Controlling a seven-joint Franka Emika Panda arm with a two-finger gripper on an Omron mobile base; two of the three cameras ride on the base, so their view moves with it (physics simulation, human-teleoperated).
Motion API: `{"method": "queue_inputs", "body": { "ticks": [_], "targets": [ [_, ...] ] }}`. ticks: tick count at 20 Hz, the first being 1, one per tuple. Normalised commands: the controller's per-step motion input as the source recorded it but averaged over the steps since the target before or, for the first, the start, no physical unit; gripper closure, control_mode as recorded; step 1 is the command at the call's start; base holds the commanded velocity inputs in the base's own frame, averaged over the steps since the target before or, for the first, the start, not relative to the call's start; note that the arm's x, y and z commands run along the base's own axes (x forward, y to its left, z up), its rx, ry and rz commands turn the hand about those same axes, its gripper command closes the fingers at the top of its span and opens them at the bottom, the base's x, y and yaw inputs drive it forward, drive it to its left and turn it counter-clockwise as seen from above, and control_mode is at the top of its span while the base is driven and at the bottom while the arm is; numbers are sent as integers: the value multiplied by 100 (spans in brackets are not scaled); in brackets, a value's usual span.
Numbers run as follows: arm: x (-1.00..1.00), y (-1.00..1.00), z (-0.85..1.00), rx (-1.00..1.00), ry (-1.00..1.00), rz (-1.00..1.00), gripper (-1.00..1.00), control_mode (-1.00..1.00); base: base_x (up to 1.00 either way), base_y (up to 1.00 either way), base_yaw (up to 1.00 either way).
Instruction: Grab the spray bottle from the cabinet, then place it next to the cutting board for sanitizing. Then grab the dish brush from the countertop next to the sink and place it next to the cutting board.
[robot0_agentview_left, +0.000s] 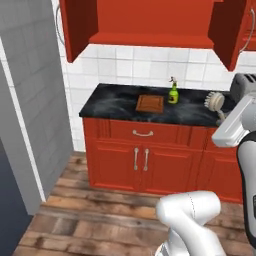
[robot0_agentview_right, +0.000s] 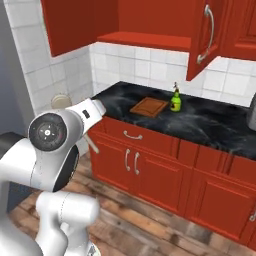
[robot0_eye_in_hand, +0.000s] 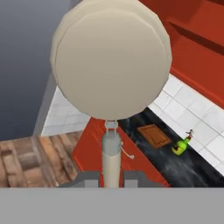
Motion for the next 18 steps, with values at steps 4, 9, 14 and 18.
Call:
{"method": "queue_inputs", "body": {
  "ticks": [4,9,14,18],
  "targets": [
    [0,0,0,0,0,0,100,100,100,100,-30],
    [0,0,0,0,0,0,100,100,100,100,-39],
    [0,0,0,0,0,0,100,100,79,31,-32],
    [0,0,0,0,0,0,100,100,59,-10,-27]
  ]
}}
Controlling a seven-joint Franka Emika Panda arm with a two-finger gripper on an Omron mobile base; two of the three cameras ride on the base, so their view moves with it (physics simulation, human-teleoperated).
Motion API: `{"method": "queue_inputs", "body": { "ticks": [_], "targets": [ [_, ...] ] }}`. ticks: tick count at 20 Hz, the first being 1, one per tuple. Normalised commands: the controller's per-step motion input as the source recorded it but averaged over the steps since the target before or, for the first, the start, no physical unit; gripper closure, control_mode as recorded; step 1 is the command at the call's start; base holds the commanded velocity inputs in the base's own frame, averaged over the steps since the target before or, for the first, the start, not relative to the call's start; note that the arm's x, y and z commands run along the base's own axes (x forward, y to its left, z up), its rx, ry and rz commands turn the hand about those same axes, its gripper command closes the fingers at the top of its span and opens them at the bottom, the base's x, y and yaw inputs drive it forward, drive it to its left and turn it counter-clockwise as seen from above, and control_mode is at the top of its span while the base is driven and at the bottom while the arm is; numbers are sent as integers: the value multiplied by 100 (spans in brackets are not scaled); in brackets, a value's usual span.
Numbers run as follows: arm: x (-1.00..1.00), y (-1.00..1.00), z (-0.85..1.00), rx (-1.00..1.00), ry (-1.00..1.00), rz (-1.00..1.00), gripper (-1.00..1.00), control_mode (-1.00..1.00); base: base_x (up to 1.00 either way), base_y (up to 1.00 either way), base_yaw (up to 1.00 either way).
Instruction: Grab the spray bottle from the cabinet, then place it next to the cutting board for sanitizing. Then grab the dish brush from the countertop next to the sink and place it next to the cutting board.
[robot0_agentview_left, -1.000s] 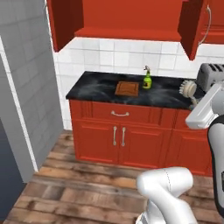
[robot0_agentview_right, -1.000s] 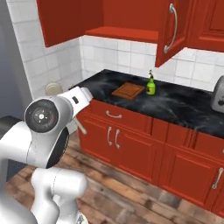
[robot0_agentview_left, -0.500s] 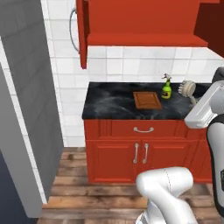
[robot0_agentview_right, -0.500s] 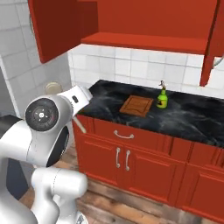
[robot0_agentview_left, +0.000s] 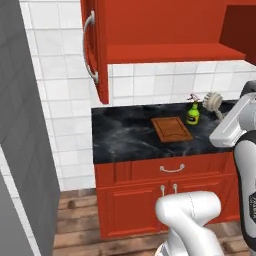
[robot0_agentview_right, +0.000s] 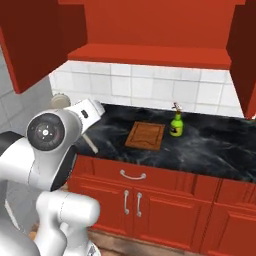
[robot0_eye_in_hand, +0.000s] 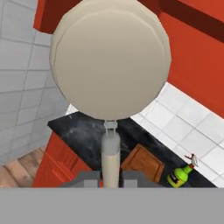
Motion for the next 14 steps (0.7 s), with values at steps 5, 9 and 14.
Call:
{"method": "queue_inputs", "body": {
  "ticks": [5,9,14],
  "targets": [
    [0,0,0,0,0,0,100,100,58,6,-32],
    [0,0,0,0,0,0,100,100,80,43,-28],
    [0,0,0,0,0,0,100,100,88,47,-13]
  ]
}}
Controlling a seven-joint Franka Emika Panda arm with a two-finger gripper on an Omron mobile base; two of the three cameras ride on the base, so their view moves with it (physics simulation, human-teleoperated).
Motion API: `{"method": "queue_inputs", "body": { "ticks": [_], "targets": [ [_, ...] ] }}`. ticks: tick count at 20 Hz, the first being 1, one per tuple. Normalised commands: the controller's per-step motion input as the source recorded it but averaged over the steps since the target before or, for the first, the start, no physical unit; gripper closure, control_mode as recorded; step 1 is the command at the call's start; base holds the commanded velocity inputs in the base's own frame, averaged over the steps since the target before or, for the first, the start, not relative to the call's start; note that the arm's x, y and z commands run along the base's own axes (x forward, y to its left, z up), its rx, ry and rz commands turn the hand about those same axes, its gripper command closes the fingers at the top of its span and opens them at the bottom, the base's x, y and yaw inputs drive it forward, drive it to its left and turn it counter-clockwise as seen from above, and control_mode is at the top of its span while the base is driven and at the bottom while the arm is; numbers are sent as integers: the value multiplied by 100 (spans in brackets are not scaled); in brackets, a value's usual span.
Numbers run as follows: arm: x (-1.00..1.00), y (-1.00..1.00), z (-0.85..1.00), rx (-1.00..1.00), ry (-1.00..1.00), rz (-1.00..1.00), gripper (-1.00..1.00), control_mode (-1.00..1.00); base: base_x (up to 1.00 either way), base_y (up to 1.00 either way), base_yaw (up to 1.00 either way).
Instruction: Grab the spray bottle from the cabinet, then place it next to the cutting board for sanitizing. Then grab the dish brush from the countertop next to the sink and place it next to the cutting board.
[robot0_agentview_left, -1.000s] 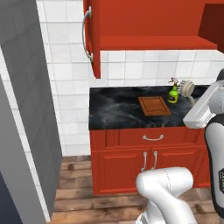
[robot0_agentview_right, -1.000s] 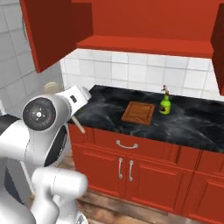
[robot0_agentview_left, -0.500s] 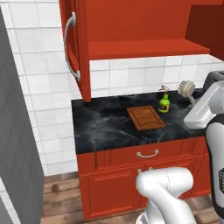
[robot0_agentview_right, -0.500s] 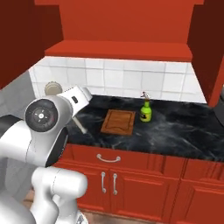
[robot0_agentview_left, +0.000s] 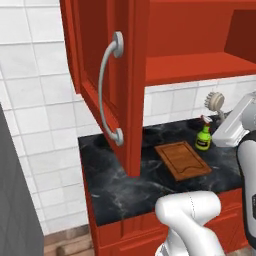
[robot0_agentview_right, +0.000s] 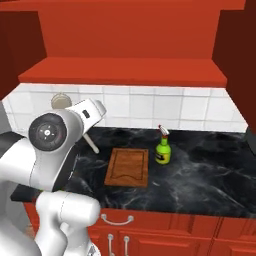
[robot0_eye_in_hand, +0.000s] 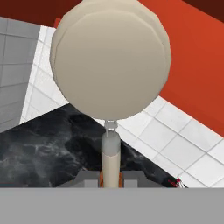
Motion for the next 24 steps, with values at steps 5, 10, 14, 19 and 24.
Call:
{"method": "queue_inputs", "body": {
  "ticks": [5,10,14,19,24],
  "targets": [
    [0,0,0,0,0,0,100,100,91,13,0],
    [0,0,0,0,0,0,100,100,48,-10,21],
    [0,0,0,0,0,0,100,100,33,-23,40],
    [0,0,0,0,0,0,100,100,62,-8,42],
    [0,0,0,0,0,0,100,100,87,0,21]
  ]
}}
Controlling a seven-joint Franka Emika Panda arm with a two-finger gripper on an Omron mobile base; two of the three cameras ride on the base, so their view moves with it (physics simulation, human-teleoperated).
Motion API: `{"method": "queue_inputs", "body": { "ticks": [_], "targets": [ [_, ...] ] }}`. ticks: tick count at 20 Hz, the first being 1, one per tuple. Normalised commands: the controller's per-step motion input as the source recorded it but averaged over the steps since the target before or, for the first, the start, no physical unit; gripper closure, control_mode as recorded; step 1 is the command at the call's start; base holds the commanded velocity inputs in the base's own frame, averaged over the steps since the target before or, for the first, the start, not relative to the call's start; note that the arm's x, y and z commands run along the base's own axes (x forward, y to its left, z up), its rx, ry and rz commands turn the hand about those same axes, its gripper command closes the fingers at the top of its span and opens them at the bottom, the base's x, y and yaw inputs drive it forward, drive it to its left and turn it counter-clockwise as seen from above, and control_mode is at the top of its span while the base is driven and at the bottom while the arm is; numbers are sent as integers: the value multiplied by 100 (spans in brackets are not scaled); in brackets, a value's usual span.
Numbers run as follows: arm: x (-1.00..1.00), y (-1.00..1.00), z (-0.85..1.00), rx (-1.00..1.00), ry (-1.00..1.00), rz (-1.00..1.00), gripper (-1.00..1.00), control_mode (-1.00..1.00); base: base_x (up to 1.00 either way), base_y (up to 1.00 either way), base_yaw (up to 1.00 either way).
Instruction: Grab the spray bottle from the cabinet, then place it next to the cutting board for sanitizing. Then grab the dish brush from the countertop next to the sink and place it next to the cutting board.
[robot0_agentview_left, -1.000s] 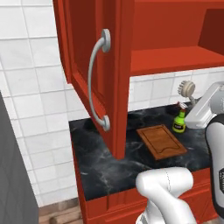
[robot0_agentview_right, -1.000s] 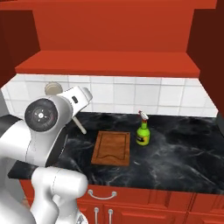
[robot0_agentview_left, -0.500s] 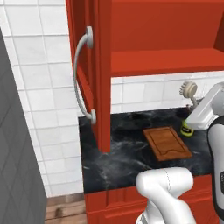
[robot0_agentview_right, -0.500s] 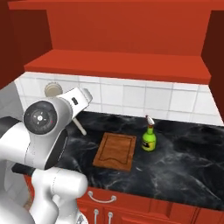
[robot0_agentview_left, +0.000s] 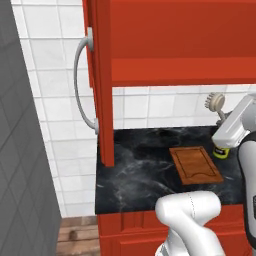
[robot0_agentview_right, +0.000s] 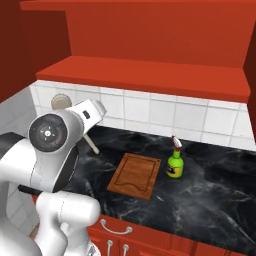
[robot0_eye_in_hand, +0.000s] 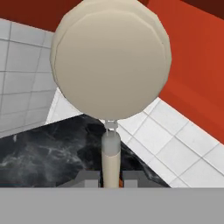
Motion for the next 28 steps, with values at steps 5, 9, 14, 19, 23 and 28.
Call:
{"method": "queue_inputs", "body": {
  "ticks": [5,9,14,19,23,28],
  "targets": [
    [40,-4,-40,-1,17,1,100,-100,55,0,8],
    [100,51,-100,-5,51,-4,100,-100,0,0,0],
    [100,67,-100,0,53,-8,100,-100,0,0,0],
    [100,24,-100,0,50,-13,100,-100,0,0,0],
    [100,-6,-100,9,32,-10,100,-100,0,0,0],
    [100,-33,-100,20,14,-10,100,-100,0,0,0]
  ]
}}
